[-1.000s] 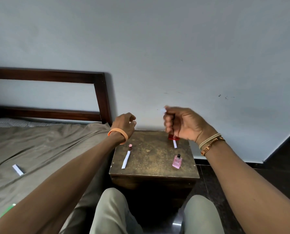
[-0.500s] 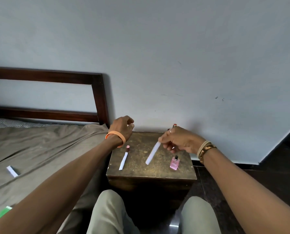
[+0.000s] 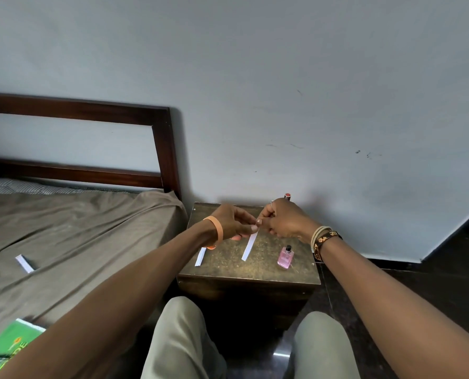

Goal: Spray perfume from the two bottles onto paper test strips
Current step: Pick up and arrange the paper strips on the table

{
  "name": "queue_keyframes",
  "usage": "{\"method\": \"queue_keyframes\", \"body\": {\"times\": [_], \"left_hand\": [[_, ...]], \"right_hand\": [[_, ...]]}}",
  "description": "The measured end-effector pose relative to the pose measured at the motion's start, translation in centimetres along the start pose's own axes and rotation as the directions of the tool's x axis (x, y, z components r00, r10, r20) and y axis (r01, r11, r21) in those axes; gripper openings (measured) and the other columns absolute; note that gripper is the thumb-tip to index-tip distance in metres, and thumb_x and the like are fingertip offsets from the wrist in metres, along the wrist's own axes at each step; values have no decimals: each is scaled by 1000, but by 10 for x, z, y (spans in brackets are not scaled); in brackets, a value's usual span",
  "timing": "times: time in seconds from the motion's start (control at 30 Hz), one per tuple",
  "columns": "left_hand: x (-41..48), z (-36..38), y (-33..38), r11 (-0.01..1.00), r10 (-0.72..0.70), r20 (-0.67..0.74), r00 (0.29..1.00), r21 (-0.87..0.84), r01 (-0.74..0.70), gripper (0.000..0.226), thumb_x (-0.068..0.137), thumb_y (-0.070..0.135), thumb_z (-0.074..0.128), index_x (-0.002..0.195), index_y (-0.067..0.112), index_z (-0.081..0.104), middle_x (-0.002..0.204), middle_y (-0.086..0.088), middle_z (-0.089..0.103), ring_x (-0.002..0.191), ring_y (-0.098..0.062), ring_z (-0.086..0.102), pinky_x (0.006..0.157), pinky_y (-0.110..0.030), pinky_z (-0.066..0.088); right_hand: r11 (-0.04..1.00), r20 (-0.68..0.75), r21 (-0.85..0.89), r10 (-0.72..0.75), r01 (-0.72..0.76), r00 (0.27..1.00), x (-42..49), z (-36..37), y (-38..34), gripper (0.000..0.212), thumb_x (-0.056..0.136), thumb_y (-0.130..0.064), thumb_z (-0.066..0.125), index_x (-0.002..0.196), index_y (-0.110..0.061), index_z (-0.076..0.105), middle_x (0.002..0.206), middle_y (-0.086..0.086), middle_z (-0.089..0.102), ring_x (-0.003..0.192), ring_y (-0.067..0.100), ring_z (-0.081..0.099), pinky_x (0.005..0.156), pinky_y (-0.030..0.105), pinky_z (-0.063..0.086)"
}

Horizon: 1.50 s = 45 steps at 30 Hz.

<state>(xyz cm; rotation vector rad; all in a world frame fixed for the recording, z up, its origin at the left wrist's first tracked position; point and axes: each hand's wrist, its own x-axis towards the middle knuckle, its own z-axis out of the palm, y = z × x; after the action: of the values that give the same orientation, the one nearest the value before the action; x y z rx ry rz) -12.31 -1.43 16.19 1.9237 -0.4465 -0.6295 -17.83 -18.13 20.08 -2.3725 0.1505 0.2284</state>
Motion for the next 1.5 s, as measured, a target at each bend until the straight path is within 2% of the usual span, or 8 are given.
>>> {"method": "queue_keyframes", "body": {"times": [0.13, 0.4, 0.7, 0.83, 1.07, 1.2, 1.33, 1.5], "left_hand": [[8, 1, -9, 996, -31, -89, 996, -88, 23, 17, 78, 7, 77, 94, 8, 72, 90, -16, 73, 74, -17, 65, 71, -29, 56], [33, -4, -42, 954, -174, -172, 970, -275, 123, 6, 79, 10, 76, 84, 11, 72, 75, -7, 71, 66, -15, 64, 68, -29, 55], [88, -16, -103, 900, -314, -160, 936, -364, 240, 10, 80, 7, 75, 89, 9, 70, 74, -6, 68, 62, -12, 62, 56, -23, 54], [123, -25, -130, 917, -284, -221, 933, -346, 198, 14, 80, 2, 73, 93, 8, 70, 77, -8, 69, 63, -15, 62, 51, -21, 49], [191, -35, -167, 958, -241, -309, 920, -229, 174, 20, 80, 2, 71, 97, 14, 70, 73, -4, 68, 69, -18, 67, 65, -36, 60], [220, -38, -183, 968, -245, -324, 914, -140, 210, 21, 78, 7, 74, 89, 24, 70, 80, -5, 72, 79, -20, 70, 77, -39, 60], [240, -39, -192, 977, -206, -309, 929, -11, 213, 23, 79, 10, 74, 101, 16, 71, 86, -6, 74, 81, -17, 70, 84, -33, 57], [254, -37, -199, 969, -173, -293, 941, 118, 215, 25, 81, 12, 71, 106, 16, 72, 91, -1, 75, 87, -12, 68, 88, -25, 52]], "right_hand": [[1000, -93, 0, -27, 27, 995, 6, 9, 4, 11, 92, -24, 70, 82, -21, 73, 67, -7, 68, 65, 11, 62, 64, 27, 52], [915, -82, 386, 160, -116, 984, 40, 47, 25, 9, 89, -21, 74, 87, -13, 72, 81, 9, 74, 67, 14, 64, 65, 29, 55], [924, -30, 332, 212, -191, 977, 118, 94, 53, 14, 92, -24, 66, 79, -19, 70, 69, 1, 70, 64, 17, 63, 71, 45, 58], [928, -10, 317, 208, -194, 978, 164, 110, 67, 16, 95, -25, 62, 84, -15, 68, 77, 8, 71, 69, 21, 64, 73, 48, 57], [937, -3, 267, 234, -224, 972, 242, 129, 88, 15, 96, -22, 59, 83, -16, 64, 85, 12, 72, 84, 34, 69, 77, 52, 57], [945, -20, 218, 255, -245, 967, 272, 139, 100, 18, 95, -24, 60, 80, -16, 65, 84, 9, 70, 80, 29, 66, 74, 46, 55], [937, -57, 201, 303, -287, 951, 292, 150, 112, 23, 97, -23, 59, 76, -18, 64, 78, 2, 64, 72, 19, 58, 56, 28, 41], [940, -100, 149, 324, -308, 941, 308, 157, 124, 19, 97, -21, 59, 85, -11, 70, 83, 3, 65, 76, 17, 59, 57, 28, 39]]}}
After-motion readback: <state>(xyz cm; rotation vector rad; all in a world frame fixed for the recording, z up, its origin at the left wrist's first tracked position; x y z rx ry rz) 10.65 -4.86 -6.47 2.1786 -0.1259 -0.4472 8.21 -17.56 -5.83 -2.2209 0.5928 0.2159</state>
